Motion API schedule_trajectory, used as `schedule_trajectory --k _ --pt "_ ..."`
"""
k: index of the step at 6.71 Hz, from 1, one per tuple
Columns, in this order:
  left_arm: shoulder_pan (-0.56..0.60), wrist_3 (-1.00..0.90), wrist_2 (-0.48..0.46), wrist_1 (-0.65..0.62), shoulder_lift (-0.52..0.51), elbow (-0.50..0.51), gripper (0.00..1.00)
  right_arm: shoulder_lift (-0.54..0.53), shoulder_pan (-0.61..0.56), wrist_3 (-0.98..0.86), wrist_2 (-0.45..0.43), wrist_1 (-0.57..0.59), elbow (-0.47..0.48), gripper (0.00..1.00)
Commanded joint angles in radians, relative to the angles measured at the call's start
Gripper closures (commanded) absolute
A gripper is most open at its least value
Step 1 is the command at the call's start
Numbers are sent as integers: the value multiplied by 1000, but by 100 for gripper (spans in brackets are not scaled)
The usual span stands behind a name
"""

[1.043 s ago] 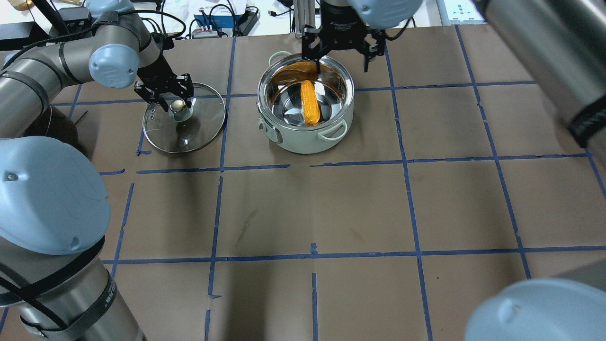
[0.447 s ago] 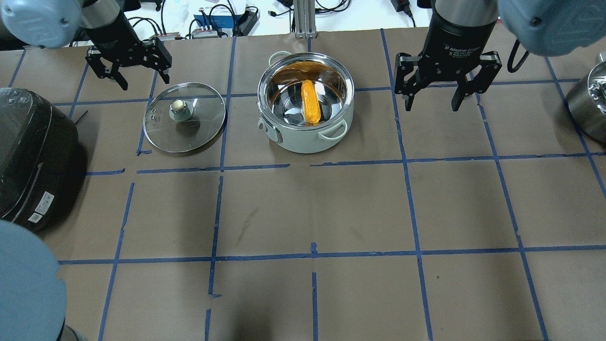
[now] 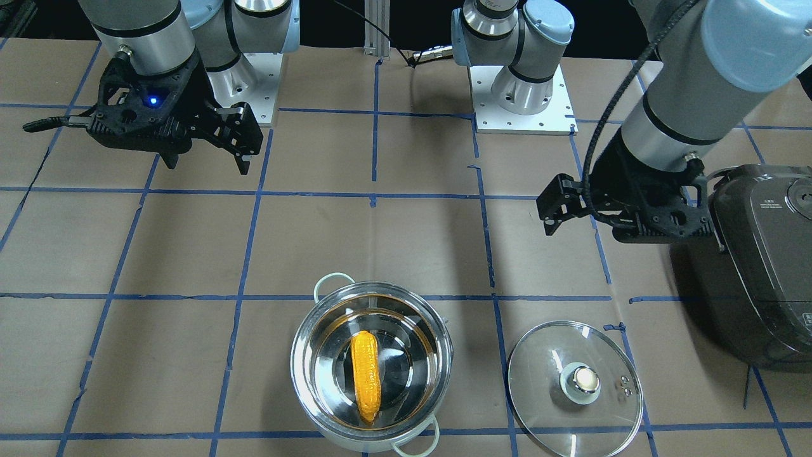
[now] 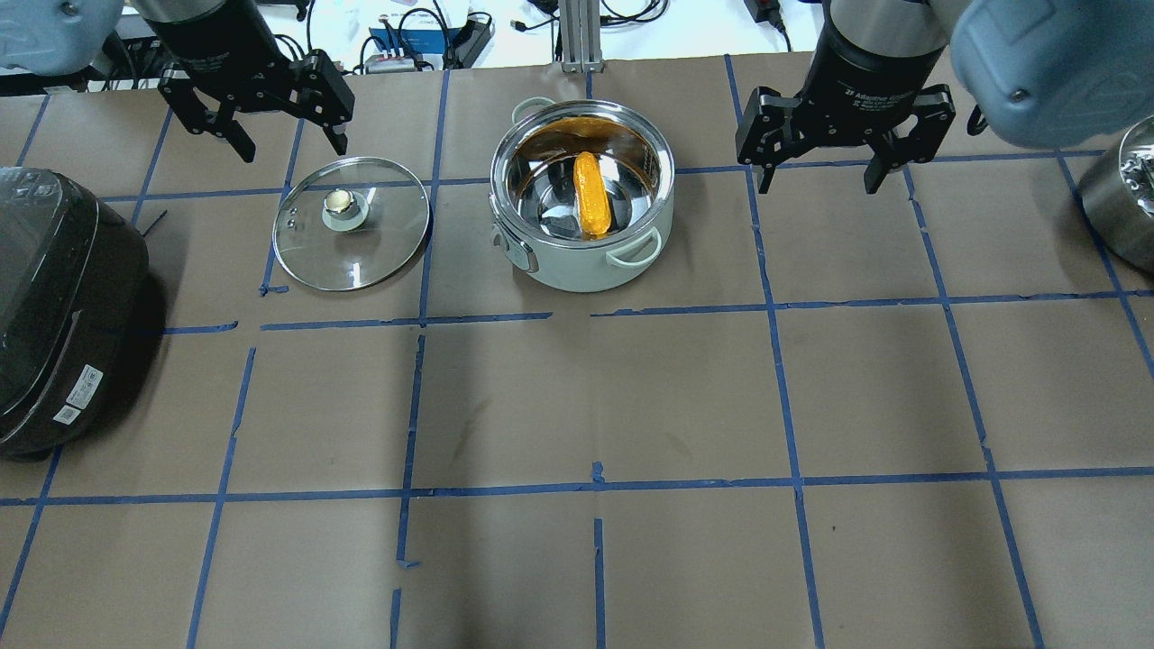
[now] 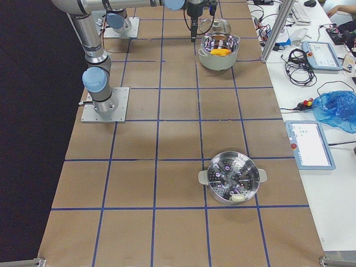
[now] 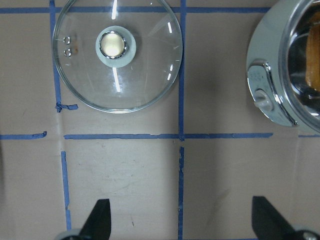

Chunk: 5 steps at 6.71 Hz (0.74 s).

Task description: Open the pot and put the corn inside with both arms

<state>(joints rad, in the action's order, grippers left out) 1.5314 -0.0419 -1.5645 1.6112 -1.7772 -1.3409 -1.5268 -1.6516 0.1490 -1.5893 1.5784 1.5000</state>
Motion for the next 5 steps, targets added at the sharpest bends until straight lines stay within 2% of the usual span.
schedule_trajectory --k 1,5 --pt "16 -29 9 -1 27 -14 0 1 -2 -2 -1 8 2 0" --pt "13 -30 9 -8 24 -20 0 1 -2 -2 -1 8 3 0"
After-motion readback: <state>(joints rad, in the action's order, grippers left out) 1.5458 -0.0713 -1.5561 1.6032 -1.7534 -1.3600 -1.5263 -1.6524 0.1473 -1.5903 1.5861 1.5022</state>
